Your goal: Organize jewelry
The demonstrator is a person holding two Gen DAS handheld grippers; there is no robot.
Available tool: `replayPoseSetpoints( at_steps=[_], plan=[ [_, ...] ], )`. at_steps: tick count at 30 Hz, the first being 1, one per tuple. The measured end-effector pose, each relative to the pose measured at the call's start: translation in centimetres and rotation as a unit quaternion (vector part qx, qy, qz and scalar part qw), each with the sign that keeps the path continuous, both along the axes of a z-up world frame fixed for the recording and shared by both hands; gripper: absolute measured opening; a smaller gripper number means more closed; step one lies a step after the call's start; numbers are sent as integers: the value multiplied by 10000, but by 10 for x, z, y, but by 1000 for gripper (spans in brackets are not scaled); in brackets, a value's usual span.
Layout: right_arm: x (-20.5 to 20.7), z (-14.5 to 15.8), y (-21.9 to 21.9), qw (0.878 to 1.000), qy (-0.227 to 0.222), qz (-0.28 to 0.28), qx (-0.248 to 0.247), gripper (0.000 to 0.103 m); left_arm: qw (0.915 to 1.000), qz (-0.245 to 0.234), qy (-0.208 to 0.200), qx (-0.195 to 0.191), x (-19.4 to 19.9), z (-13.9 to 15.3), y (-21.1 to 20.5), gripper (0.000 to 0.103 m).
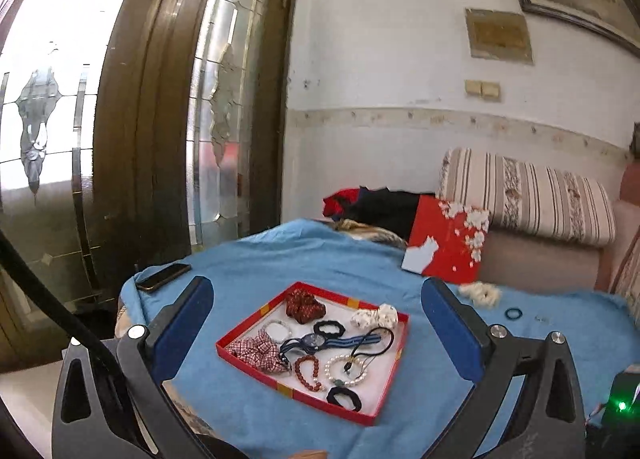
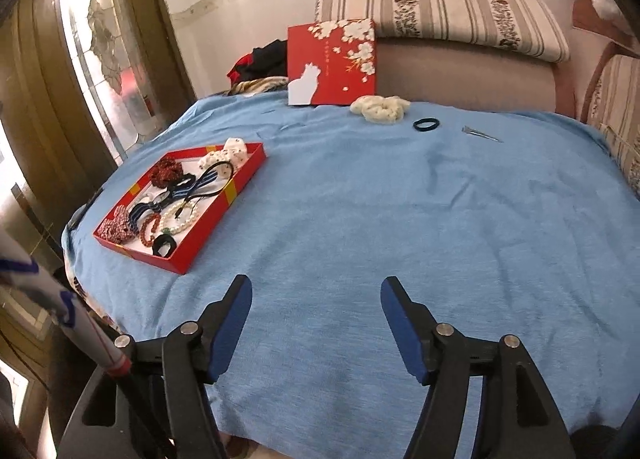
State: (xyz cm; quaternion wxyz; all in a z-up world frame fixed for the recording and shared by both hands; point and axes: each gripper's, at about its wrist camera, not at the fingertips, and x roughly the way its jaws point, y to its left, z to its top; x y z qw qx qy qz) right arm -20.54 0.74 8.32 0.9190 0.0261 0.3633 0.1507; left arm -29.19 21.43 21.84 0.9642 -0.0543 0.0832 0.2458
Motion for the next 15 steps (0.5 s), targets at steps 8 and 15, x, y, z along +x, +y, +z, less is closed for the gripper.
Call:
replayPoseSetpoints(
  at_steps=[8, 15],
  plan=[
    [-1, -2, -12, 9999, 54, -78, 58, 72, 9977, -233, 366, -518, 10, -16, -4, 103],
    [-1, -4, -7, 10000, 68, -57, -39, 74, 9962, -356, 730, -320, 21, -29, -16, 103]
  ],
)
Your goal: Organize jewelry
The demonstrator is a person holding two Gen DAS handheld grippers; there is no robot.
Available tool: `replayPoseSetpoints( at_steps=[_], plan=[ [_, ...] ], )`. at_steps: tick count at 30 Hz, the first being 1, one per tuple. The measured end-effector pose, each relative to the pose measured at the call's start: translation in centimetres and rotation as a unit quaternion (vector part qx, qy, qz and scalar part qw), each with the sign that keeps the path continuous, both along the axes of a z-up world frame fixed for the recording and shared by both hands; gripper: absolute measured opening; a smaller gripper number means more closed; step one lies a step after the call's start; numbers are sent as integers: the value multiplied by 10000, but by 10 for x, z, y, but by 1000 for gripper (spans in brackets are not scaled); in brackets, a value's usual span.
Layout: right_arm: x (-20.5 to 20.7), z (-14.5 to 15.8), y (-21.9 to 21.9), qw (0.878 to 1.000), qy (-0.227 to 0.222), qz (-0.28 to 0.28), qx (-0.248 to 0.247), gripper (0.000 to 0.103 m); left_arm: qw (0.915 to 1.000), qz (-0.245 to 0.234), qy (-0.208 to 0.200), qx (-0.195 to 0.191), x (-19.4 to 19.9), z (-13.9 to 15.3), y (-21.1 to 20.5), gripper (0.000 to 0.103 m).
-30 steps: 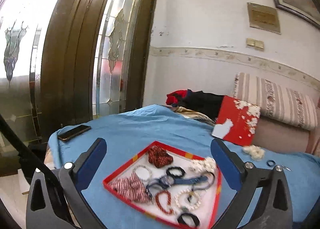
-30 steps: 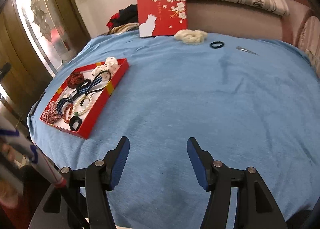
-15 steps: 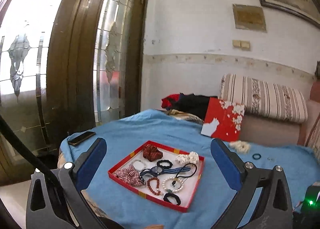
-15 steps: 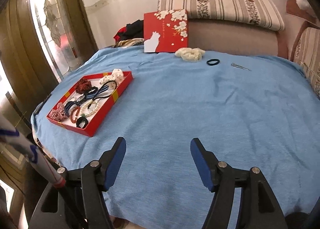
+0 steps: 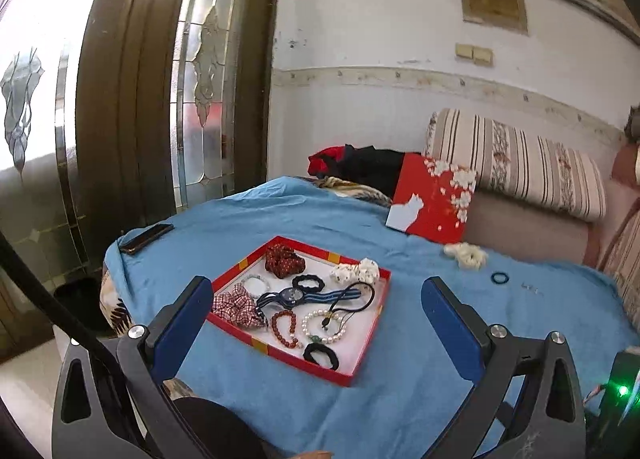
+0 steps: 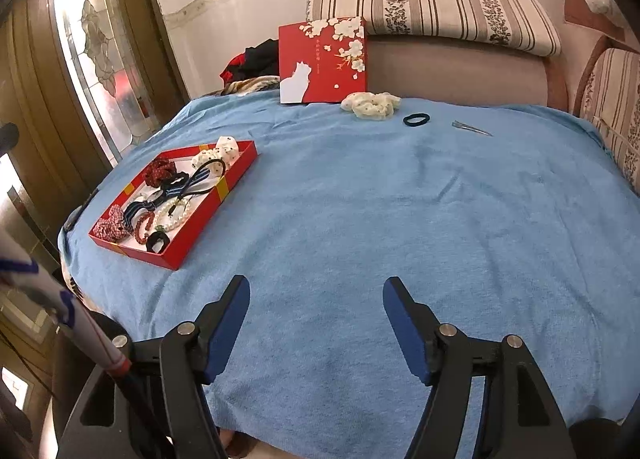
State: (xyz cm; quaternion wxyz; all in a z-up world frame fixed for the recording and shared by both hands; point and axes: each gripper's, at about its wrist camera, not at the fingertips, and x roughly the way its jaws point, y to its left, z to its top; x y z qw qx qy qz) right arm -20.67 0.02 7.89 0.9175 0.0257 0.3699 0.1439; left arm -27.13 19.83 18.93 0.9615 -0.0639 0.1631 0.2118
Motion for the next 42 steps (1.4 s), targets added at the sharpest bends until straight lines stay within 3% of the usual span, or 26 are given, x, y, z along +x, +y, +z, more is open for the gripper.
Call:
replayPoseSetpoints(
  at_steps=[13, 30, 35, 42],
  plan=[
    [-3, -3, 20, 9995, 91, 60, -285, 77, 9971, -172, 715, 192, 14, -28, 4, 103],
    [-1, 6, 55, 9974, 5, 275, -667, 79, 9884, -125, 1470, -350, 23, -60, 37, 103],
    [5, 15, 67, 9967, -72, 331, -741, 80, 9812, -61, 1848, -550, 30, -73, 47, 103],
    [6, 16, 80, 9955, -94, 442, -833, 82, 9785, 33, 1992, -535, 30, -79, 55, 103]
  ],
)
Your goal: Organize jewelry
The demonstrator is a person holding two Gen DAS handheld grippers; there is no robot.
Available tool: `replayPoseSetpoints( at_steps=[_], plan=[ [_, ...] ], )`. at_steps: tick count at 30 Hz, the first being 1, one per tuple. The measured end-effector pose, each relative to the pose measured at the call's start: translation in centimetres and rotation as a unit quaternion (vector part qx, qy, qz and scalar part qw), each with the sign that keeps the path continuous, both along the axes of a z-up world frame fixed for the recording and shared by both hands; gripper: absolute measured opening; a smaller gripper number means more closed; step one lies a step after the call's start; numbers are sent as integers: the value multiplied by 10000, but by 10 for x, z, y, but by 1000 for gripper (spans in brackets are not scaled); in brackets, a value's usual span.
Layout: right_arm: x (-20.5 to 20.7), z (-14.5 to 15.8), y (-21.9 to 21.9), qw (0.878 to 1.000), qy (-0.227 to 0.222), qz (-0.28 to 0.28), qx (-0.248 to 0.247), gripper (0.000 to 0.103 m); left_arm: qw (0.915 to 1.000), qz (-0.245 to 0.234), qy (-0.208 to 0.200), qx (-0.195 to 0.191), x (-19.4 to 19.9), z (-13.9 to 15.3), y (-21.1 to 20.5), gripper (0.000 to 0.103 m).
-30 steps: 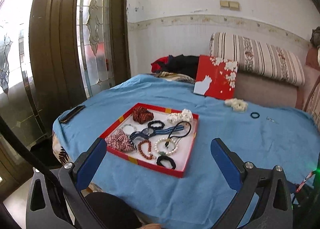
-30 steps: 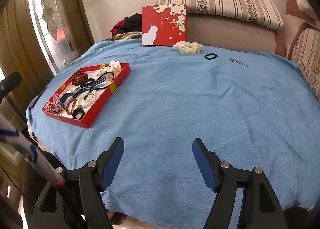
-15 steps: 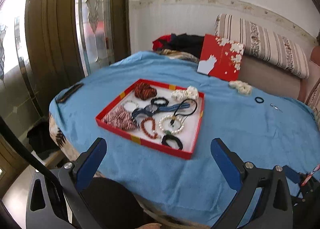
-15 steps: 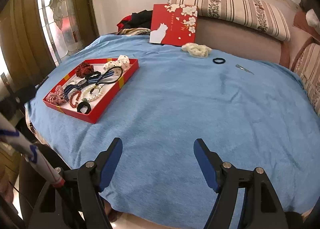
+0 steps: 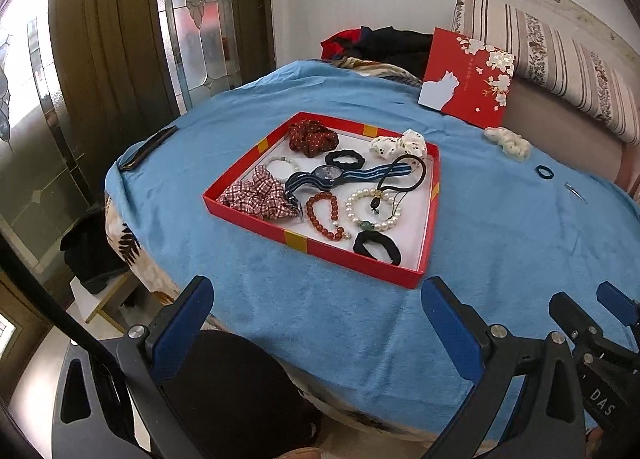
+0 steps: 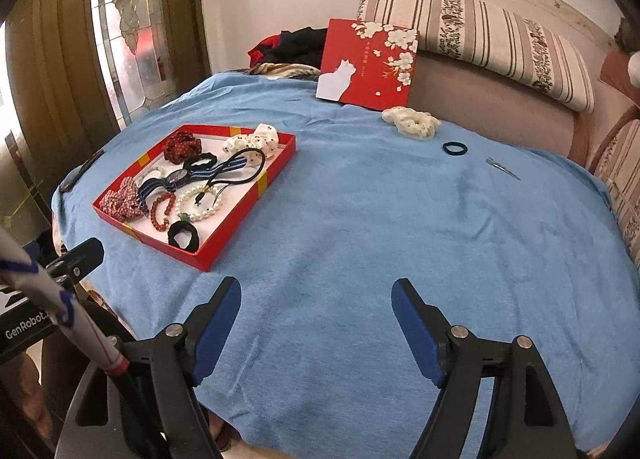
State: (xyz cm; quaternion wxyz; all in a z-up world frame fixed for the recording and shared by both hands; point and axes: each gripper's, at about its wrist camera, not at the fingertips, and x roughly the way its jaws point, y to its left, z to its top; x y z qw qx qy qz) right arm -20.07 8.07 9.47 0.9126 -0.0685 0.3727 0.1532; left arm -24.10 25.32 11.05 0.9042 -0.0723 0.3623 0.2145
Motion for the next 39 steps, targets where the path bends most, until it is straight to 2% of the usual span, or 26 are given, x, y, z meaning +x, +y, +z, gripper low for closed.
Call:
replayPoseSetpoints(
  at_steps=[26, 39],
  plan=[
    [2, -9, 2, 9998, 146, -77, -139, 82, 9993, -278, 230, 31, 5, -8, -8, 103],
    [8, -11, 12, 9994, 176, -38, -302, 83, 9984, -418, 350, -130, 6, -13, -11, 103]
  ],
)
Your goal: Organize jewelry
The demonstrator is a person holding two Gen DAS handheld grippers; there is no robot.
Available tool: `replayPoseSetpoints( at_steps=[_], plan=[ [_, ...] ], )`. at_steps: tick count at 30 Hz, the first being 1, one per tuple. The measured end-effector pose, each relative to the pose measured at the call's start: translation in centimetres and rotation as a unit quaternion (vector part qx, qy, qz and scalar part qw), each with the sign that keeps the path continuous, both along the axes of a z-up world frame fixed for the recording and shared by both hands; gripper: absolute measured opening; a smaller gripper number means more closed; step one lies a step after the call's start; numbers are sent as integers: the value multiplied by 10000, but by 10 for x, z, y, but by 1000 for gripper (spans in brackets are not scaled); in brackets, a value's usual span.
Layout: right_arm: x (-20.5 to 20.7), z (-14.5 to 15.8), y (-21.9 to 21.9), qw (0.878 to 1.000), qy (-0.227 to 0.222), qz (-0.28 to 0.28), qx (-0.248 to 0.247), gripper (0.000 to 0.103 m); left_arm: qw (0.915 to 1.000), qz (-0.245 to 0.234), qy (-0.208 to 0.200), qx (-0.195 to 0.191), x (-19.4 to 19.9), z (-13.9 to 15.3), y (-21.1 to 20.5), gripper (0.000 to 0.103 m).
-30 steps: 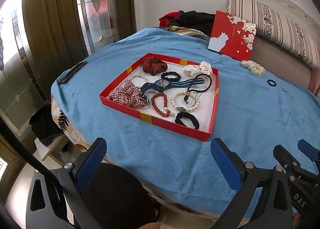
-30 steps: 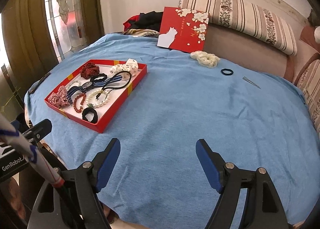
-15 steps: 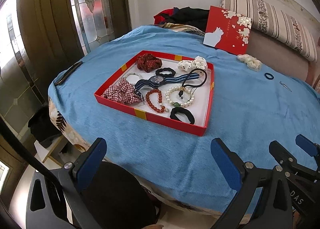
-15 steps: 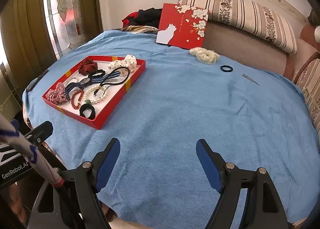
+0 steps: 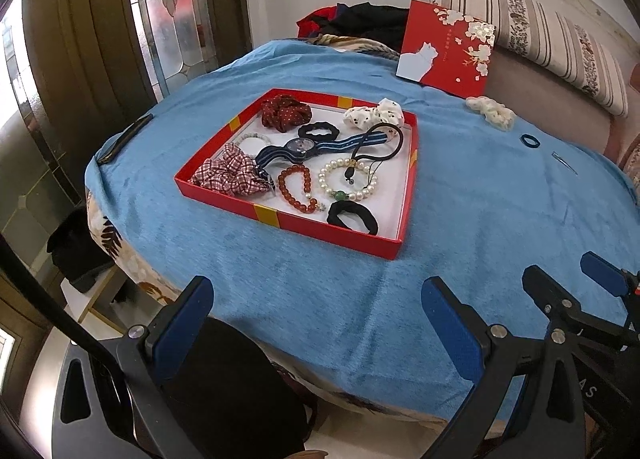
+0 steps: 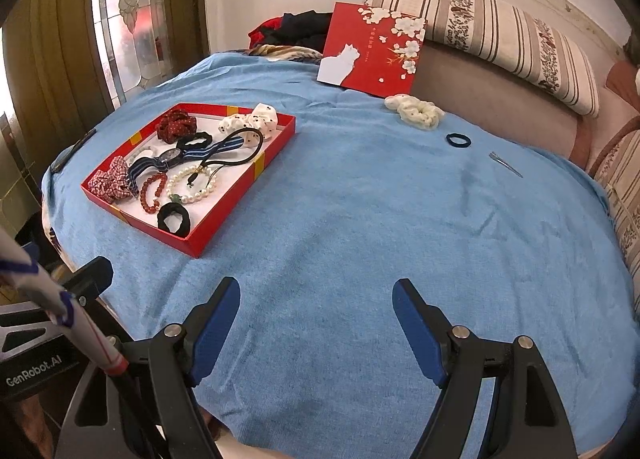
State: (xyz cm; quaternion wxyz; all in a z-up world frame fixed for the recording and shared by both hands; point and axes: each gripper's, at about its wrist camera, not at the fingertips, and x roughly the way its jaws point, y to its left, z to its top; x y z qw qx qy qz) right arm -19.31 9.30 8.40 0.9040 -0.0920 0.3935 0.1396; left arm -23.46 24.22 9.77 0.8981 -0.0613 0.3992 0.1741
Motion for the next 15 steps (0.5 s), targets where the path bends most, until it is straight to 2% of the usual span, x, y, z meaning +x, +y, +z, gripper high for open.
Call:
replayPoseSetpoints(
  at_steps=[15],
  plan=[
    [-1, -1, -12, 9997, 6, -152, 210, 83, 9999, -65, -143, 37, -8, 9, -10, 103]
  ],
)
